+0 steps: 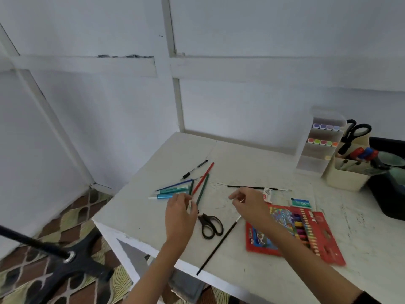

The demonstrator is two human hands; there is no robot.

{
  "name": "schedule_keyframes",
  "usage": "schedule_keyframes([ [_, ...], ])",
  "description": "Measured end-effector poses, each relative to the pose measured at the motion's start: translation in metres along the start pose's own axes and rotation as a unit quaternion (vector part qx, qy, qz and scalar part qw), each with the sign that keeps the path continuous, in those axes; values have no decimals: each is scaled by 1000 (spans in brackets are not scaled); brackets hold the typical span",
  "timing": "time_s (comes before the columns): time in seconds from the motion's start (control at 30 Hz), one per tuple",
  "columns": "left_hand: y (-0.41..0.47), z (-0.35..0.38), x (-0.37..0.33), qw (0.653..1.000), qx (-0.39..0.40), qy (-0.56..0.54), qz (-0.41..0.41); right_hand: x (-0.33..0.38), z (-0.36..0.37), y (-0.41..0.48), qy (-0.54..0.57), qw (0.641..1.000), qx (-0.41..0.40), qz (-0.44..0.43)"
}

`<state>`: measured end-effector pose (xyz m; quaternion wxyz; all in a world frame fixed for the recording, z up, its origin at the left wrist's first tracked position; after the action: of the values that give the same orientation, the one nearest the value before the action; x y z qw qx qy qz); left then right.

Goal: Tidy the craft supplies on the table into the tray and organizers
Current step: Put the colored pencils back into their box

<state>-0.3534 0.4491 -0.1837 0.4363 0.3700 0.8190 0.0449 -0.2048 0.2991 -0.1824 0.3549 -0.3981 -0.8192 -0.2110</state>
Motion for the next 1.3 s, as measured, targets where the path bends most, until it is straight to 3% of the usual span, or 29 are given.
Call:
schedule_keyframes([
  [0.17, 19, 7, 43, 994, 71, 5, -84, 46, 57, 45, 5, 1000, 8, 2],
  [0.3, 21, 23, 60, 984, 142, -3, -106, 49, 88, 77, -29, 997, -13, 63],
  [0.5, 26, 28, 59, 983, 156, -27, -93, 44, 94, 81, -146, 978, -51, 143],
  [0.6, 29, 26, 57, 984, 148, -43, -83, 41, 94, 80, -146, 971, -67, 175],
  [0.87, 40, 22, 36, 984, 120, -110, -70, 9, 51, 71, 106, 951, -121, 265],
  [1.03, 34, 46, -7, 976, 162, -138, -33, -19, -2, 41, 256, 924, -112, 262],
  [1.17, 13, 75, -47, 967, 207, -150, 4, -53, -40, 3, 409, 863, -88, 282],
  [1.3, -13, 108, -91, 958, 245, -131, 68, -105, -92, -47, 356, 873, -101, 319],
])
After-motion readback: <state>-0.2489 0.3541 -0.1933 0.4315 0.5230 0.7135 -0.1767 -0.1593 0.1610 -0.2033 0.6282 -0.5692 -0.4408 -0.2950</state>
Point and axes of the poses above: each hand's wrist, its own y-axis towards the middle knuckle, its own z-axis out of the palm, x = y × z, the point moved 9 cm from there along y, towards the middle knuckle, and after that the axes turned 2 degrees about -y, right-handed, at the moved point
